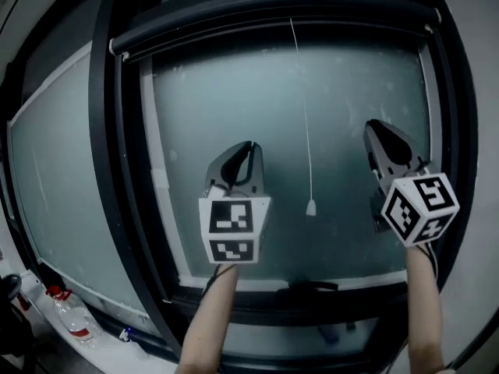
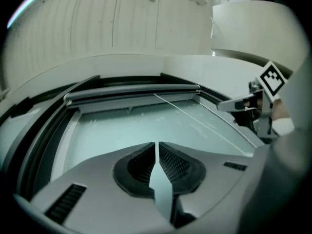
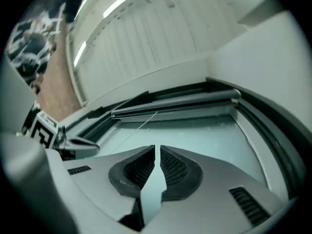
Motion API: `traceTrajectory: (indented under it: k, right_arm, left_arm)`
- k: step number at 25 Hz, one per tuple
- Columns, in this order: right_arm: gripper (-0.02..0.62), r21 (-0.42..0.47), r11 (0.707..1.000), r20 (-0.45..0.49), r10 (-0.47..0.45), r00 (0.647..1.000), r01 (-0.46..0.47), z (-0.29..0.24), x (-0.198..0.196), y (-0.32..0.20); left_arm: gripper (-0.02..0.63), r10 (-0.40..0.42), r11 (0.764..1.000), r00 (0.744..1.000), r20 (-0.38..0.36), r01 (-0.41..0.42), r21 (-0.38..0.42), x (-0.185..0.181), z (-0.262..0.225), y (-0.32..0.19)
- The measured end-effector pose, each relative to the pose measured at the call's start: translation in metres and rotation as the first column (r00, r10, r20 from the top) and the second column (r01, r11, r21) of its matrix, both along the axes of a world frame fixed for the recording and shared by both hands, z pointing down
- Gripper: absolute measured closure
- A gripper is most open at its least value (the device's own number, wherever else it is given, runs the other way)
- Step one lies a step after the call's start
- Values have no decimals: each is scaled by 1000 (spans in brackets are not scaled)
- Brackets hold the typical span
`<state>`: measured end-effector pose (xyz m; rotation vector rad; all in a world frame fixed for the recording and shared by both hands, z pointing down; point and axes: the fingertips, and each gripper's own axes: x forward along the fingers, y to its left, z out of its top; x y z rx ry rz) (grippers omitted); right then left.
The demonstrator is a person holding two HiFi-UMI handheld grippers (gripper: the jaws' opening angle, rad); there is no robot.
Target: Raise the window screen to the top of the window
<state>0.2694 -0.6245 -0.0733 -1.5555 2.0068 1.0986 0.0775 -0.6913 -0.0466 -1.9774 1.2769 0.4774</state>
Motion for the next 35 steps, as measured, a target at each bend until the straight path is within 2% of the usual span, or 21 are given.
traceTrajectory:
  k: [1, 3, 4, 5, 6, 7, 9, 10, 11, 12, 13, 14, 16, 20, 23, 25, 27, 31, 35]
  right_arm:
    - [558, -43, 998, 45, -44, 998, 46, 45, 0, 0]
    - [558, -152, 987, 76, -38, 996, 49, 144, 0, -3]
    - [558, -218, 975, 81, -16, 997, 34, 198, 0, -5]
    - [557, -292, 956, 99, -4, 995, 33, 252, 1, -5]
    - [558, -376, 925, 135, -4, 991, 55, 309, 1, -3]
    - [558, -470, 878, 177, -7, 984, 90, 366, 0, 3]
    - [558, -655, 744, 231, 28, 973, 134, 470, -4, 21]
    - [558, -726, 676, 229, 61, 972, 129, 508, -4, 29]
    - [558, -775, 621, 215, 85, 973, 117, 534, -3, 34]
    - [558, -802, 587, 199, 92, 976, 108, 547, -5, 34]
    - [558, -813, 574, 185, 85, 979, 103, 552, -10, 31]
    - [558, -811, 577, 170, 73, 983, 98, 550, -17, 28]
    - [558, -790, 607, 151, 62, 987, 83, 538, -27, 23]
    - [562, -747, 657, 203, 83, 976, 99, 510, -35, 15]
    - [566, -740, 668, 213, 115, 970, 83, 499, -45, 23]
    - [568, -756, 653, 180, 143, 973, 44, 507, -46, 38]
    - [571, -774, 632, 166, 157, 974, 30, 524, -48, 56]
    - [575, -807, 586, 181, 127, 975, 74, 540, -67, 80]
    - [575, -826, 564, 26, 23, 999, 8, 556, -96, 118]
  left_arm:
    - [581, 15, 998, 999, -29, -16, -55, 0, 43, -2]
    - [581, 39, 981, 995, -87, -55, -187, -1, 137, -8]
    - [580, 50, 961, 992, -118, -80, -265, -2, 189, -9]
    - [581, 64, 930, 986, -153, -115, -350, -3, 242, -8]
    - [588, 78, 885, 980, -185, -153, -439, -3, 297, -5]
    - [588, 84, 832, 976, -199, -179, -526, -2, 353, 3]
    - [598, 77, 729, 986, -151, -159, -666, 4, 454, 26]
    - [598, 73, 693, 991, -113, -132, -709, 8, 489, 36]
    - [598, 73, 670, 994, -83, -110, -734, 12, 510, 43]
    - [598, 73, 663, 995, -65, -97, -742, 13, 518, 46]
    - [598, 72, 668, 996, -52, -86, -739, 12, 518, 47]
    - [598, 68, 681, 997, -40, -76, -728, 9, 513, 47]
    - [598, 53, 704, 998, -34, -61, -708, 4, 502, 47]
    - [598, -1, 694, 994, -110, -78, -716, -1, 490, 43]
    - [598, 4, 705, 995, -100, -74, -706, -5, 485, 56]
    - [598, 49, 714, 997, -63, -79, -696, -4, 487, 73]
    - [598, 91, 714, 995, -37, -91, -695, -6, 496, 93]
    - [598, 143, 685, 988, -49, -135, -716, -7, 507, 117]
    - [598, 170, 682, 985, -42, -148, -716, -4, 518, 152]
